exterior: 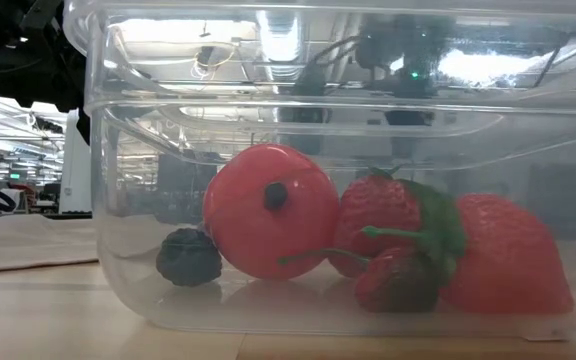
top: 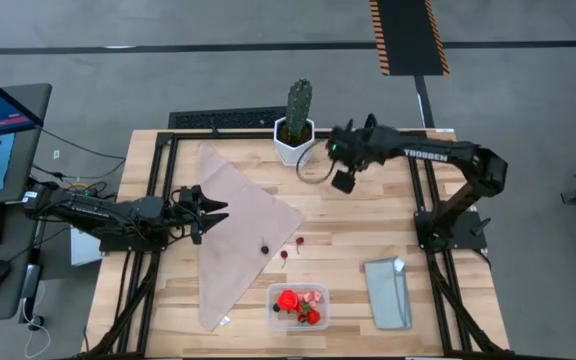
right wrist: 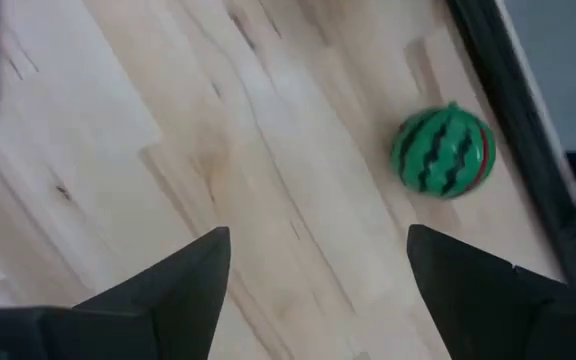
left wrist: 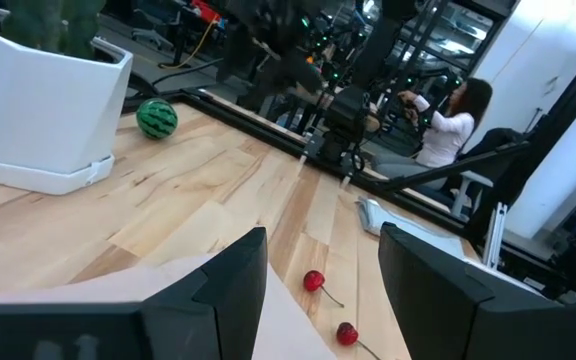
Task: Pick and placing Produce into tupperware
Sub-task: Put the watermelon into the transparent bin
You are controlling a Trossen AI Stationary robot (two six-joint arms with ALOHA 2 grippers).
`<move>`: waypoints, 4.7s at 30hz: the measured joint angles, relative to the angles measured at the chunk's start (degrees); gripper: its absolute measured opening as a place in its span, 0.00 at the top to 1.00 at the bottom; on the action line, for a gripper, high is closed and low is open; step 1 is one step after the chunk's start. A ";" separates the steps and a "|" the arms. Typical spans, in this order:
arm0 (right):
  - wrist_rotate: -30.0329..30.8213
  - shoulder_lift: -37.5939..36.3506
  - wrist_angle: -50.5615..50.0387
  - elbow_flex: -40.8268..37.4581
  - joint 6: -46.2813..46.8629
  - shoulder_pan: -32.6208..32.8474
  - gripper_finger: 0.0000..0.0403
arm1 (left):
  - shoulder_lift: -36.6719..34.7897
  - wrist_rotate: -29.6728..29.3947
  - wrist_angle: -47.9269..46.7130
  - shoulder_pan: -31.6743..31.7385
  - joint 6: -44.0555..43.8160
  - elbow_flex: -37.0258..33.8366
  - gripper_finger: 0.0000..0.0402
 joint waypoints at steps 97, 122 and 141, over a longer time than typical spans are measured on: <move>-19.72 15.29 13.46 -0.15 -20.62 -24.41 0.14 | 0.00 -1.60 -0.47 0.00 -0.90 -0.02 0.55; -21.13 18.53 21.82 -0.13 -22.94 -19.70 0.18 | 0.00 -1.60 -0.50 0.00 -0.87 0.00 0.55; -23.22 18.75 16.74 -0.15 -21.67 -20.17 0.42 | 0.00 -1.20 -0.64 0.00 -0.90 -0.02 0.55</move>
